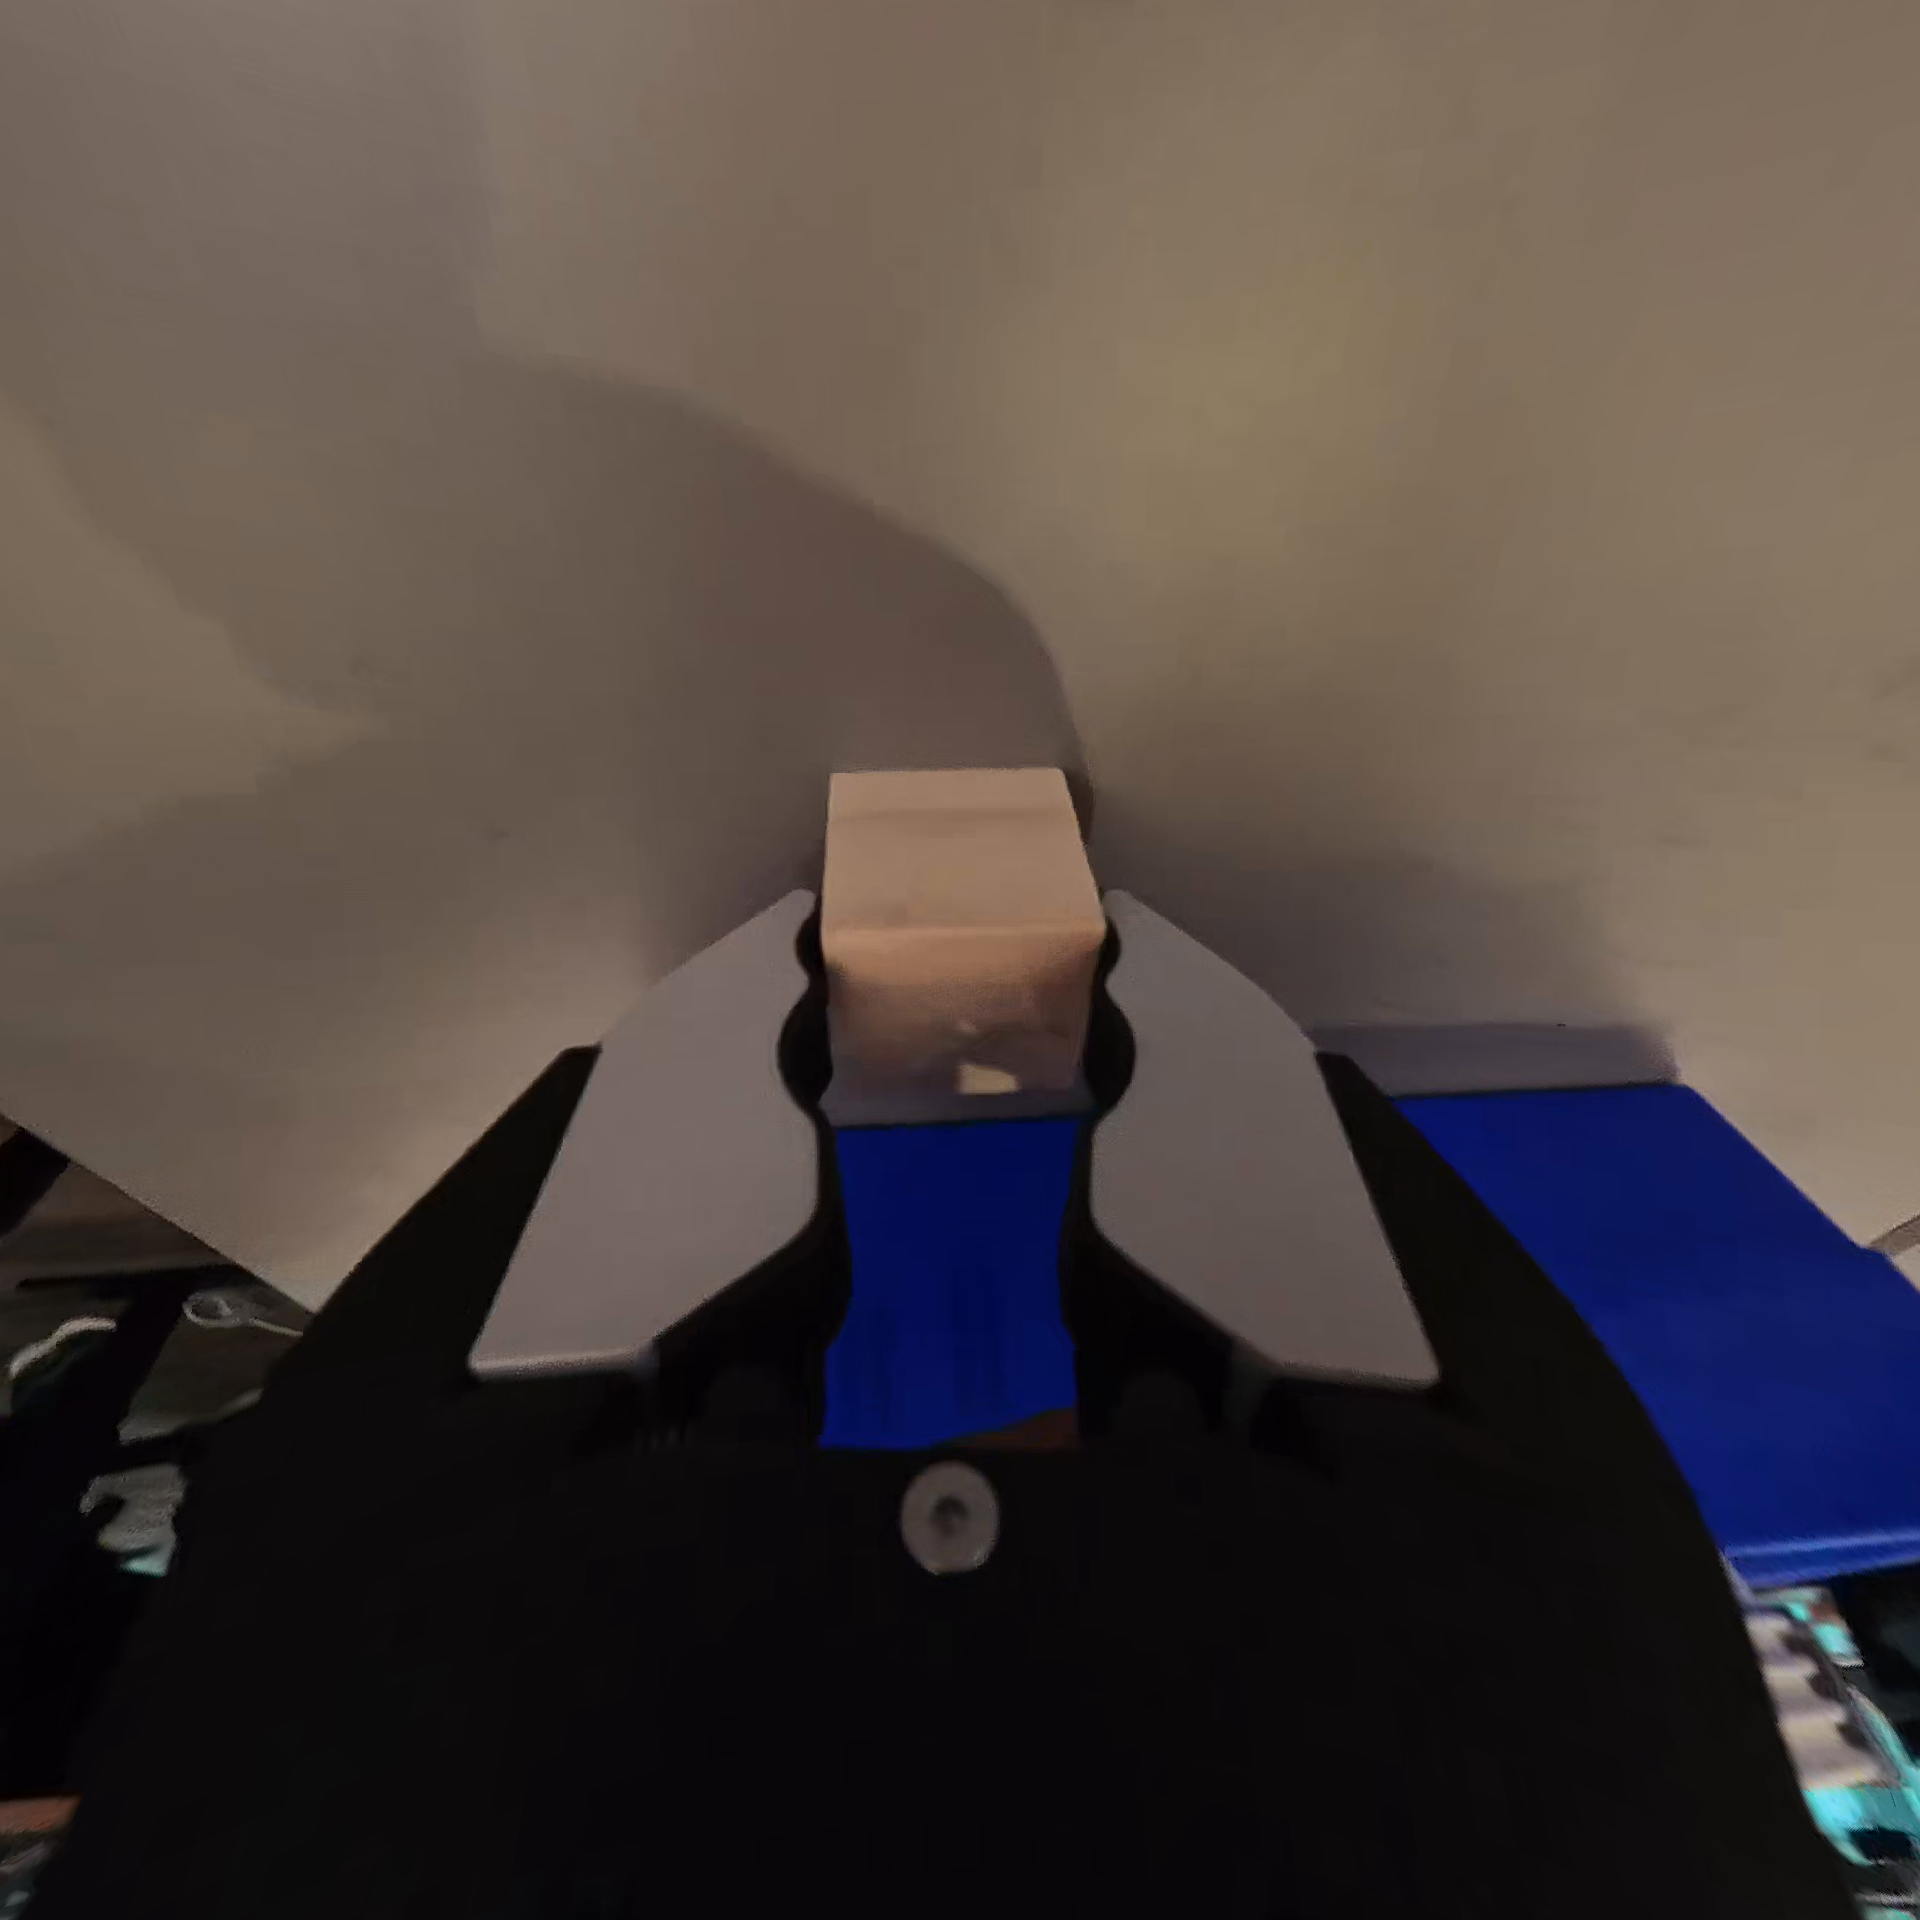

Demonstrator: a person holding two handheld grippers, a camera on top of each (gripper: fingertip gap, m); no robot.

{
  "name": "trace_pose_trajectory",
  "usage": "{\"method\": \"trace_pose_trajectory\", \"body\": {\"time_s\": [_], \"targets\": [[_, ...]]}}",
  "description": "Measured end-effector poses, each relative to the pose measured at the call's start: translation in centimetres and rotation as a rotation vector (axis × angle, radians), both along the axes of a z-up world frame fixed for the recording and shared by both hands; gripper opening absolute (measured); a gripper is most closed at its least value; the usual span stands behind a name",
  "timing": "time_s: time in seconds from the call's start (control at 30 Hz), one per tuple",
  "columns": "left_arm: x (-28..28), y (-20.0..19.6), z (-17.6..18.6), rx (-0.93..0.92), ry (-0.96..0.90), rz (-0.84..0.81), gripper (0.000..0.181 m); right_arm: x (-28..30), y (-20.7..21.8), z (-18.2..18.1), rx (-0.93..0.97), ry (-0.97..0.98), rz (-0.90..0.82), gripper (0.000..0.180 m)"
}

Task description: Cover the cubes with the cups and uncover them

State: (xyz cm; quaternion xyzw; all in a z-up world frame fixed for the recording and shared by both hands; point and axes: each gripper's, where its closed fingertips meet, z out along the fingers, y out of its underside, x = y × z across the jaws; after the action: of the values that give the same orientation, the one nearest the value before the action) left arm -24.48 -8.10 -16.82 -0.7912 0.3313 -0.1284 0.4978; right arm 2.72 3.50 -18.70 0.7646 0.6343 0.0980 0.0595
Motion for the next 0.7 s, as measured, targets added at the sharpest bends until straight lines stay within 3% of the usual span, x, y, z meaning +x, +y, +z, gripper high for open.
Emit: {"method": "trace_pose_trajectory", "body": {"time_s": [0.03, 0.17, 0.33, 0.4, 0.47, 0.5, 0.6, 0.7], "targets": [[0.0, 0.1, 0.0, -0.001, -0.001, 0.000, 0.064, 0.0, 0.0, -0.1, 0.008, -0.011, 0.017, 0.046], [0.3, 0.1, 0.1, 0.001, -0.002, -0.007, 0.063, -0.6, -0.3, 3.4, 0.079, 0.048, 0.011, 0.046], [1.1, -0.4, 0.6, 0.013, -0.007, -0.028, 0.063, 0.3, -0.5, 14.1, 0.314, 0.214, -0.075, 0.046], [1.3, -0.6, 0.7, 0.015, -0.012, -0.031, 0.063, 2.8, -0.4, 18.0, 0.409, 0.243, -0.190, 0.046], [1.4, -0.8, 1.0, 0.023, -0.019, -0.033, 0.064, 6.4, -0.3, 20.3, 0.475, 0.253, -0.423, 0.046], [1.5, -0.9, 1.2, 0.028, -0.023, -0.032, 0.064, 8.4, -0.3, 20.7, 0.483, 0.252, -0.588, 0.046], [1.9, -1.2, 1.5, 0.033, -0.027, -0.045, 0.064, 11.5, -0.8, 19.5, 0.440, 0.318, -0.835, 0.046], [2.2, -1.4, 1.7, 0.044, -0.023, -0.055, 0.064, 13.5, -2.0, 15.4, 0.313, 0.280, -1.023, 0.046]]}}
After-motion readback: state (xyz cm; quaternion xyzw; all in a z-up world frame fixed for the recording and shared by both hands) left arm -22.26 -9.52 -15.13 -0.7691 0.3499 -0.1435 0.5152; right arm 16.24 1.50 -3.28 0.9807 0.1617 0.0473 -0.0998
